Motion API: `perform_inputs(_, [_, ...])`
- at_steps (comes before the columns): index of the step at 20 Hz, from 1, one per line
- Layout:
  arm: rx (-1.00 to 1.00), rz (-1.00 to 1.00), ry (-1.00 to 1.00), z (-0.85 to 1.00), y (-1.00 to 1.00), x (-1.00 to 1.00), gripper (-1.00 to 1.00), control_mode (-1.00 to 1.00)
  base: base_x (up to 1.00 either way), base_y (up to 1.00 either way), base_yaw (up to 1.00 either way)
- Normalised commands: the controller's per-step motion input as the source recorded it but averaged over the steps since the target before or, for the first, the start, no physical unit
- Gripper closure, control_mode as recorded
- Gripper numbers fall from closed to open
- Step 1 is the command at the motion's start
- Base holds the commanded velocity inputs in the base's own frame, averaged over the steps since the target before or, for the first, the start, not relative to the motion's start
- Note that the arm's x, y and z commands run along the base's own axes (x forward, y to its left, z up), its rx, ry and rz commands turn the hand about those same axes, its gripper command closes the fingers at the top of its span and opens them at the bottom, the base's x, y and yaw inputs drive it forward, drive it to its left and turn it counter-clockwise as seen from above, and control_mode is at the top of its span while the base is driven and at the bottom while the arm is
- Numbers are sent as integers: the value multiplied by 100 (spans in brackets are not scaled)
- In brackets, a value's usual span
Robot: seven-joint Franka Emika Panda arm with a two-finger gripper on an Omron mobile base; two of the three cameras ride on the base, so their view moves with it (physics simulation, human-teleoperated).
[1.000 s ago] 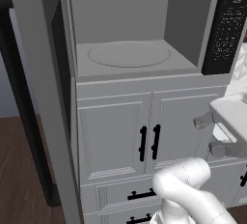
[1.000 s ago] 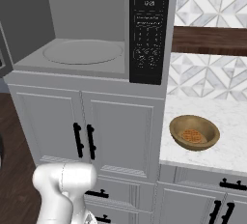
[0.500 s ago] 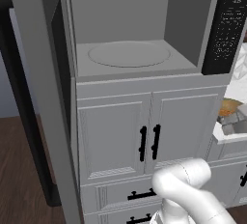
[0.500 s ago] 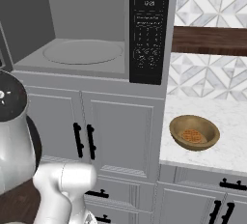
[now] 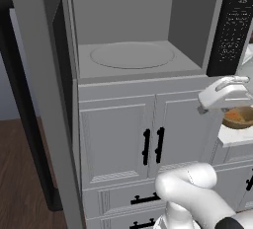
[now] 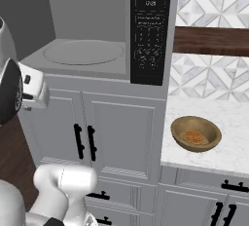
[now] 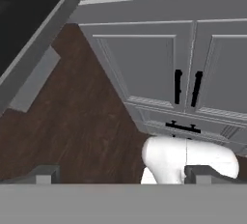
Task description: Open the microwave, place the bowl with waffle inside the microwave, then close the microwave door and turn it on.
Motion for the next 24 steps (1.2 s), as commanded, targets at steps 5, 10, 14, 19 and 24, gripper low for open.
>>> perform_inputs(5, [-20, -34, 4, -53, -66, 35, -100, -100, 0, 0, 0])
perform_inputs(10, [-8, -34, 0, -38, -91, 44, -100, -100, 0, 0, 0])
perform_inputs(14, [0, -34, 0, -18, -100, 54, -100, -100, 0, 0, 0])
perform_inputs(19, [0, -33, 0, -21, -100, 55, -100, -100, 0, 0, 0])
perform_inputs(24, [4, -33, 0, -26, -100, 47, -100, -100, 0, 0, 0])
